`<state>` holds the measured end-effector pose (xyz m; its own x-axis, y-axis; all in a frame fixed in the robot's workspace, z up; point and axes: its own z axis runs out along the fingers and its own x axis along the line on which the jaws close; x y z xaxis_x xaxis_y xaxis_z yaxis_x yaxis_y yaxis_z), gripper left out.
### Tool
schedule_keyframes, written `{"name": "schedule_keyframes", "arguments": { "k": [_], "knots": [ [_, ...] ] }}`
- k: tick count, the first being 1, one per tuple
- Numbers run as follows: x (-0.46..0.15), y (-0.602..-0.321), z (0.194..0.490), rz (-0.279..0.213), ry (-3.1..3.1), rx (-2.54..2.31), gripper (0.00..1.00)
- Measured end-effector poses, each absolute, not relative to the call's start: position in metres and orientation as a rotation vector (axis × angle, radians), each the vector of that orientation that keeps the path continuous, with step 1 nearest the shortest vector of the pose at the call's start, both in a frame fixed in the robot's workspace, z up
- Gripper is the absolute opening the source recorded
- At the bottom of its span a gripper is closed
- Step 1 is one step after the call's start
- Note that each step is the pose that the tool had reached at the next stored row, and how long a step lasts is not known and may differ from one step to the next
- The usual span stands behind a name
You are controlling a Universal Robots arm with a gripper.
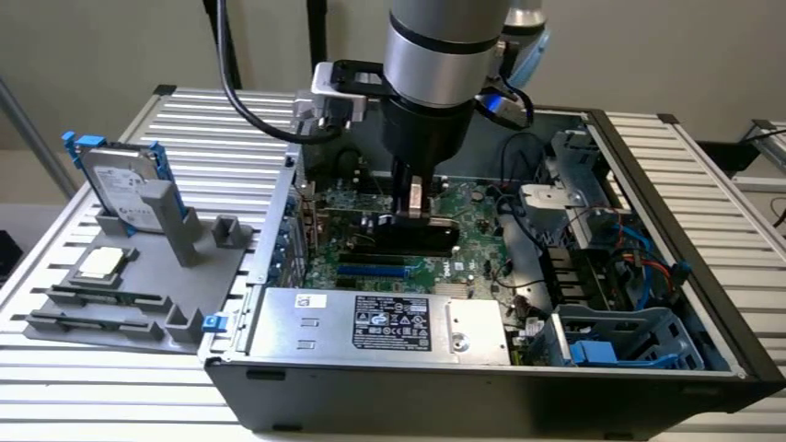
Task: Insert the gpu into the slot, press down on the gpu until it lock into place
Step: 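Insert the gpu into the slot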
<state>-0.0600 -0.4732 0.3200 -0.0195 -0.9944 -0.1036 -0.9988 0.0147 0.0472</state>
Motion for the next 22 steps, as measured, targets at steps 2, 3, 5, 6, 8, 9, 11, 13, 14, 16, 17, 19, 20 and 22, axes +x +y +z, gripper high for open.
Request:
{"name": "schedule_keyframes", "arguments": {
  "k": [2, 3, 5, 6, 8, 9, 11, 13, 14, 16, 17, 19, 20, 22],
  "knots": [
    [-0.062, -0.473, 0.316, 0.164, 2.208, -2.17, 0.26],
    [-0.063, -0.473, 0.315, 0.164, 2.207, -2.17, 0.26],
    [-0.064, -0.472, 0.311, 0.163, 2.207, -2.17, 0.26],
    [-0.065, -0.472, 0.309, 0.163, 2.207, -2.17, 0.26],
    [-0.066, -0.471, 0.305, 0.162, 2.207, -2.169, 0.26],
    [-0.066, -0.471, 0.304, 0.162, 2.206, -2.169, 0.26],
    [-0.067, -0.47, 0.3, 0.162, 2.206, -2.169, 0.26],
    [-0.067, -0.469, 0.296, 0.162, 2.206, -2.169, 0.26],
    [-0.068, -0.469, 0.294, 0.162, 2.206, -2.169, 0.26],
    [-0.068, -0.468, 0.291, 0.162, 2.206, -2.169, 0.26],
    [-0.068, -0.467, 0.289, 0.162, 2.206, -2.169, 0.26],
    [-0.068, -0.467, 0.289, 0.162, 2.206, -2.169, 0.26],
    [-0.068, -0.467, 0.289, 0.162, 2.206, -2.169, 0.26],
    [-0.068, -0.467, 0.289, 0.162, 2.206, -2.169, 0.26]
  ]
}}
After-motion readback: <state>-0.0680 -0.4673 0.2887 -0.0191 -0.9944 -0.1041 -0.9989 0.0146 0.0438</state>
